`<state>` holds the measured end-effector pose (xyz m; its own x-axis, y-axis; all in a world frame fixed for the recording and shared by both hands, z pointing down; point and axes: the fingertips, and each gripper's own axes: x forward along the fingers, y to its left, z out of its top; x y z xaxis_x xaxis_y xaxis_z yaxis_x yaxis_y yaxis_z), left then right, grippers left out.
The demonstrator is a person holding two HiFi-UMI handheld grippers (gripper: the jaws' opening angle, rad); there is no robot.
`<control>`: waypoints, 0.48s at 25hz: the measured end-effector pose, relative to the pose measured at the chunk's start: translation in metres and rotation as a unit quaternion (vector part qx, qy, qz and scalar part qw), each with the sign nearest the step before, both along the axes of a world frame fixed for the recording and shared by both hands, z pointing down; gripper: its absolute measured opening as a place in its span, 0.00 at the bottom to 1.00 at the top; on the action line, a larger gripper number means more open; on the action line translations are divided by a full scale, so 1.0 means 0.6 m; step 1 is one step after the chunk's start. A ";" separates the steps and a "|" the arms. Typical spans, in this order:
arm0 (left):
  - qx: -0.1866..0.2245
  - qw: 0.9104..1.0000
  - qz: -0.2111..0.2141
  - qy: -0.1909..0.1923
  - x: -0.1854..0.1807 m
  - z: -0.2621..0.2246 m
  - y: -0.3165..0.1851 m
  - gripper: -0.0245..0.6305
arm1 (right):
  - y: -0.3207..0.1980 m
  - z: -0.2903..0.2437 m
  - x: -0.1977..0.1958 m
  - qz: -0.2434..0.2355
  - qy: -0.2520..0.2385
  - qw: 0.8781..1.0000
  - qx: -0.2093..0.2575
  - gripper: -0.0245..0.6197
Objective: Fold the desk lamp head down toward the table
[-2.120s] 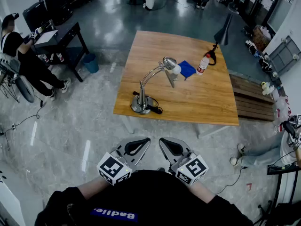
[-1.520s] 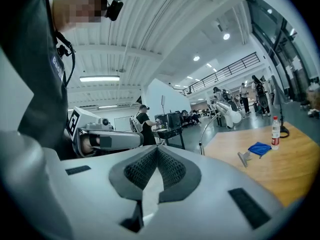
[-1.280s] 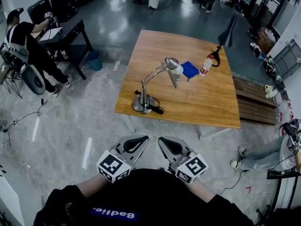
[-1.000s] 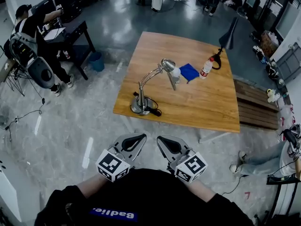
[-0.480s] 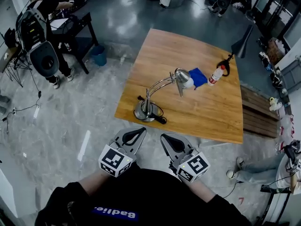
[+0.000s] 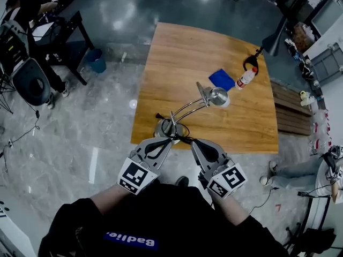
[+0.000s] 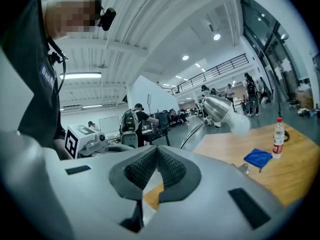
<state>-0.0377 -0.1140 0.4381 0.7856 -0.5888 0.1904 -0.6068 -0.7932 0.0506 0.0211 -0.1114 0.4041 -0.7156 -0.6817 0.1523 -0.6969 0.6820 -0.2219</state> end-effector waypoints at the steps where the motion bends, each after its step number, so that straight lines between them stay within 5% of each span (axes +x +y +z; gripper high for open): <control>1: -0.002 1.000 0.002 0.000 0.001 0.003 -0.006 0.05 | -0.008 0.000 0.002 0.004 -0.001 1.000 -0.002 0.05; 12: -0.013 0.999 -0.012 -0.038 0.009 0.055 -0.057 0.05 | -0.071 0.013 0.033 0.004 -0.025 0.999 -0.031 0.05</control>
